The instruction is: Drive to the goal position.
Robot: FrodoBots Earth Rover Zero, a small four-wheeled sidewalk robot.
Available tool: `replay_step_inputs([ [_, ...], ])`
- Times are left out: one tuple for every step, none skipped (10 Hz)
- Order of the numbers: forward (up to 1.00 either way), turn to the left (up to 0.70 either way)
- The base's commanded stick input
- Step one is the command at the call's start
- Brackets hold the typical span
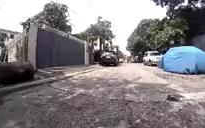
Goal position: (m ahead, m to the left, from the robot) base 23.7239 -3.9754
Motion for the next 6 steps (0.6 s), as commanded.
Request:
replay_step_inputs([
  [0.70, -0.11],
  [0.70, 0.00],
  [0.70, -0.15],
  [0.70, -0.09],
  [0.70, 0.00],
  [0.70, 0.00],
])
